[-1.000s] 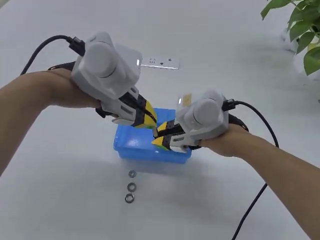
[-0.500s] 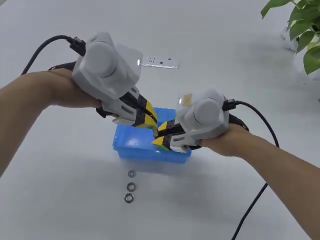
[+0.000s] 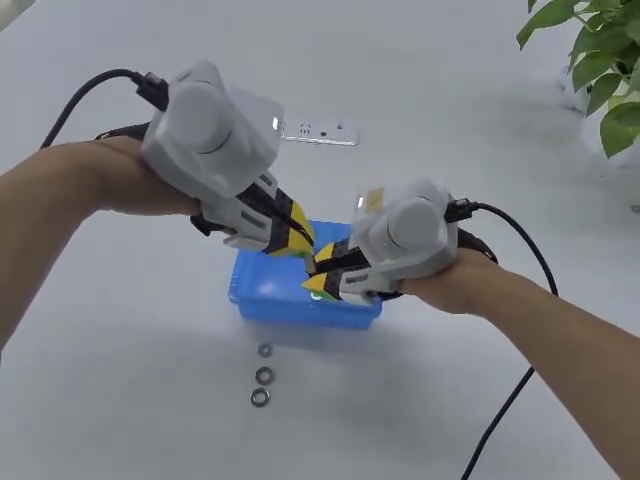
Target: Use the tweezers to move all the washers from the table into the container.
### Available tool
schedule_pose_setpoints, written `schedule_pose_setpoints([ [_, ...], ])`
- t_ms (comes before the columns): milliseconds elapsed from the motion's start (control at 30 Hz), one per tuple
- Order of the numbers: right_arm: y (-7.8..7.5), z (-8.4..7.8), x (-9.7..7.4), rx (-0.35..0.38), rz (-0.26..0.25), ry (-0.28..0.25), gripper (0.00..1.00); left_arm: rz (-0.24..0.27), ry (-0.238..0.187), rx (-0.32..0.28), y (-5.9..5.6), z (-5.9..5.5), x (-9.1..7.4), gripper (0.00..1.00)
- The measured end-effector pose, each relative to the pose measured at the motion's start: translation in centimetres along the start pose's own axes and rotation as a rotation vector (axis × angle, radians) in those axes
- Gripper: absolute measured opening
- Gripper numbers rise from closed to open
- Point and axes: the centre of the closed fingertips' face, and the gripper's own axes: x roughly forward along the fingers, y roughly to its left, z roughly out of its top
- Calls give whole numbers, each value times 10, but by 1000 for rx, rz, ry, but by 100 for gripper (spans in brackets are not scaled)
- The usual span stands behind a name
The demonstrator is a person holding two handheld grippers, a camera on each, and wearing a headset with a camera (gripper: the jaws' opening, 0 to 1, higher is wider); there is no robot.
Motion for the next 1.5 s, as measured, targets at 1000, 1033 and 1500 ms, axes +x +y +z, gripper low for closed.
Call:
schedule_pose_setpoints([
  [1000, 34, 33, -12, -53, -13, -21, 12, 28, 31, 18, -33, 11, -33, 6],
  [1033, 37, 33, -12, -53, -11, -22, 12, 27, 33, 16, -36, 10, -34, 6],
  [1500, 69, 29, -3, -55, 31, -18, 12, 13, 57, -1, -70, 0, -33, 6],
])
